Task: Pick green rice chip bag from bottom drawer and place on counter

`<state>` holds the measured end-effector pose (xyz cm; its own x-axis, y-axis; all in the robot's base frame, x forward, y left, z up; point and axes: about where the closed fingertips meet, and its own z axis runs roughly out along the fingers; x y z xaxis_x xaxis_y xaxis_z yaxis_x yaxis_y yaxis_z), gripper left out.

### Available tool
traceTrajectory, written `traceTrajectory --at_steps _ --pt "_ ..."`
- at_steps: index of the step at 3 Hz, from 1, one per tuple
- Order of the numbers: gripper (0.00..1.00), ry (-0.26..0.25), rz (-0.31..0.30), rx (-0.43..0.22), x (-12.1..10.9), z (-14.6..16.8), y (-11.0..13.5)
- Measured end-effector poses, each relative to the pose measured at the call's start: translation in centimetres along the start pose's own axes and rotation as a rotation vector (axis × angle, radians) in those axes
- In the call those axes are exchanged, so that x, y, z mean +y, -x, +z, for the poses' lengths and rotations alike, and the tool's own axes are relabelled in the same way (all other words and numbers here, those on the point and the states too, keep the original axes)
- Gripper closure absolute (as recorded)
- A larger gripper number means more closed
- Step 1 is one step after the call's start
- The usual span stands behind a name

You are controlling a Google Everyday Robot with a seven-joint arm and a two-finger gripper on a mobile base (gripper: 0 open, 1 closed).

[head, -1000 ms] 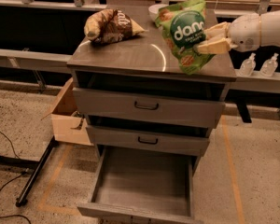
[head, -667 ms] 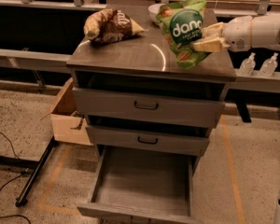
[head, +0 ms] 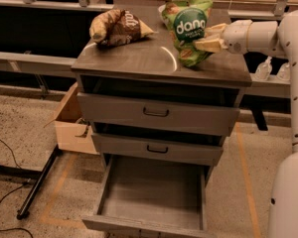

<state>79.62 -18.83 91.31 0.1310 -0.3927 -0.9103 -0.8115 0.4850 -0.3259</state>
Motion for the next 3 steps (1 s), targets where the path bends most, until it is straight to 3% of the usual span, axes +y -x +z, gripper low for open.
traceTrajectory --at_steps 1,2,3 --pt "0.59 -0.037 -0.009 -0.013 -1.1 1.8 -0.2" --pt "0.28 -0.063 -0.011 -0.022 -1.9 2.7 -0.2" --pt "0.04 -0.075 -0.012 -0.022 -2.2 2.6 0.1"
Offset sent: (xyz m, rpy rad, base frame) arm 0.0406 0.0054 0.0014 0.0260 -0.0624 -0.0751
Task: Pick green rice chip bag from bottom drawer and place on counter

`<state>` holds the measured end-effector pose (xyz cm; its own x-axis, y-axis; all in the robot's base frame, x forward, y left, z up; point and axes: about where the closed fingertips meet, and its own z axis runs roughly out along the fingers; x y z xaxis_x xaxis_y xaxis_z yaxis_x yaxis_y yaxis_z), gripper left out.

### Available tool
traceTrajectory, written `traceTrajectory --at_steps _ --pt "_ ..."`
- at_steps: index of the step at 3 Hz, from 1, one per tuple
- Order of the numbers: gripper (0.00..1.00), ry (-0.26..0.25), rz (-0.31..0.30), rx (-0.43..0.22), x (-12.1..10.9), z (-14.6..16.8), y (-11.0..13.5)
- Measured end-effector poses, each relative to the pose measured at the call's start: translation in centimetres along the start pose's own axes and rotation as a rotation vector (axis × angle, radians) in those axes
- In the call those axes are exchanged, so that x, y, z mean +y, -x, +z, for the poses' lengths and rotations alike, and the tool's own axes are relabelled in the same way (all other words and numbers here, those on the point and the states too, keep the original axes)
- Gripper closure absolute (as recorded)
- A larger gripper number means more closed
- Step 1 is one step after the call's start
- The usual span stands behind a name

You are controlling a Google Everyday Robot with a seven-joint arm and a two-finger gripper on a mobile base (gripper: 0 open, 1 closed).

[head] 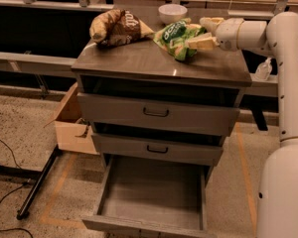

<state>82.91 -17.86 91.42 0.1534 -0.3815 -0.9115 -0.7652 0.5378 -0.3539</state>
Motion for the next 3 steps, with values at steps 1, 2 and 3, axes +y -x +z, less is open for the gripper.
traceTrajectory --at_steps 1,2,3 --pt "0.00 -0.030 -0.001 0.012 -0.7 -1.6 0.6" --pt "0.00 -0.092 -0.015 0.064 -1.4 -5.5 1.4" --pt "0.00 -0.091 -0.015 0.064 -1.4 -5.5 1.4"
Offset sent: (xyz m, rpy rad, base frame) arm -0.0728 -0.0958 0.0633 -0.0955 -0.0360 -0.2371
